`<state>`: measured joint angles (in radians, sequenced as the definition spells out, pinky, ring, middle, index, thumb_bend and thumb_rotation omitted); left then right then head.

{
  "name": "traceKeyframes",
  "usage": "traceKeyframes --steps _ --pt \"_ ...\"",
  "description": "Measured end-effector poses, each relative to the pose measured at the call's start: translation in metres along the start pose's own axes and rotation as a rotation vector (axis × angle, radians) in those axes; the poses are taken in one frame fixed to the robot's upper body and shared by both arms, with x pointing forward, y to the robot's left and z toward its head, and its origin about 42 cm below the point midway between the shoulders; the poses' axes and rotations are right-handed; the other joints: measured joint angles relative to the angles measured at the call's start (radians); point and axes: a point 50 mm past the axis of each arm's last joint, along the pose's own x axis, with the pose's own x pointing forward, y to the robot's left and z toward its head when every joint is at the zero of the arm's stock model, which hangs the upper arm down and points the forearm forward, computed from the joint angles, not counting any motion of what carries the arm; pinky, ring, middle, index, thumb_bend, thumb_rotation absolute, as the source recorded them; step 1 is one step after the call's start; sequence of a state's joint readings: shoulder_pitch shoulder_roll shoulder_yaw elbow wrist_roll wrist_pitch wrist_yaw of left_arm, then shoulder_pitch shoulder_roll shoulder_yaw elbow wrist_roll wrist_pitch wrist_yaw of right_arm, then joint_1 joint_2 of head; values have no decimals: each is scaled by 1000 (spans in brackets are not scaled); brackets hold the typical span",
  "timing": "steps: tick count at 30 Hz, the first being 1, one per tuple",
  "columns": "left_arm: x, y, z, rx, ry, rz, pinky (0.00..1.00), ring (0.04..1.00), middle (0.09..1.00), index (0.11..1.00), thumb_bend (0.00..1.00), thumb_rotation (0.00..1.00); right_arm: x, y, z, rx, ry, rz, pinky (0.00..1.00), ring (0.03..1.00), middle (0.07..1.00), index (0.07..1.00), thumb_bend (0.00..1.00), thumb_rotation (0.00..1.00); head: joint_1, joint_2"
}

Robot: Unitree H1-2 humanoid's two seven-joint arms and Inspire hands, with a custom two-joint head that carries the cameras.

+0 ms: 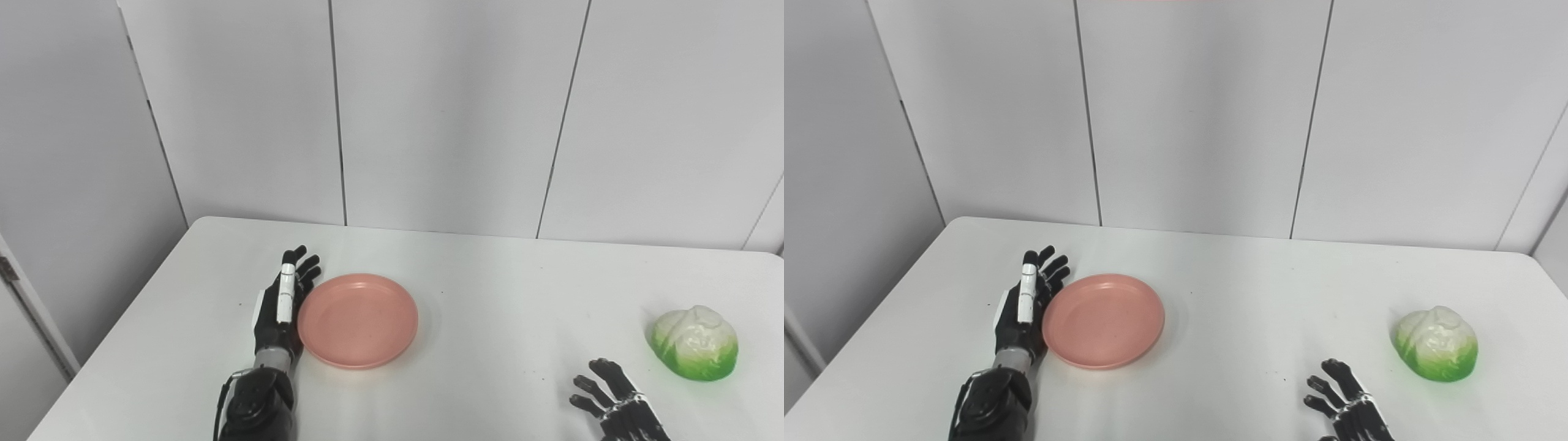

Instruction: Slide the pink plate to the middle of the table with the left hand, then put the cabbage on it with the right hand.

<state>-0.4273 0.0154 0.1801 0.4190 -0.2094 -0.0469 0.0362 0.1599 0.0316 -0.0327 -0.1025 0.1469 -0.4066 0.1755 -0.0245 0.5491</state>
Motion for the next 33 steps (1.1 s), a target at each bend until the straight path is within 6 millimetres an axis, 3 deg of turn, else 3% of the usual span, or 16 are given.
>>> traceKeyframes --steps 10,13,14,18,23,33 --pt "-39 -41 -7 230 -65 -20 999 846 840 828 885 977 6 13 12 -30 -45 15 707 766 830 801 681 658 -80 26" --pt "-50 -48 -14 225 -72 -17 866 822 836 831 897 979 6 16 12 -51 -42 13 700 764 834 803 683 660 -86 23" --pt "-52 -51 -15 218 -74 -17 866 822 836 831 897 979 6 18 11 -54 -41 12 700 764 834 803 683 660 -86 23" --pt "-53 -56 -15 209 -96 -34 826 818 836 843 883 959 7 25 11 -66 -37 15 699 764 833 799 684 672 -109 26" --pt "-51 -60 -16 201 -100 -61 843 822 839 840 869 952 8 32 10 -87 -37 3 691 761 830 800 671 677 -152 29" --pt "-34 -84 -23 203 -69 -122 833 830 833 828 804 922 10 52 7 -103 -33 9 697 781 845 803 680 670 -233 35"
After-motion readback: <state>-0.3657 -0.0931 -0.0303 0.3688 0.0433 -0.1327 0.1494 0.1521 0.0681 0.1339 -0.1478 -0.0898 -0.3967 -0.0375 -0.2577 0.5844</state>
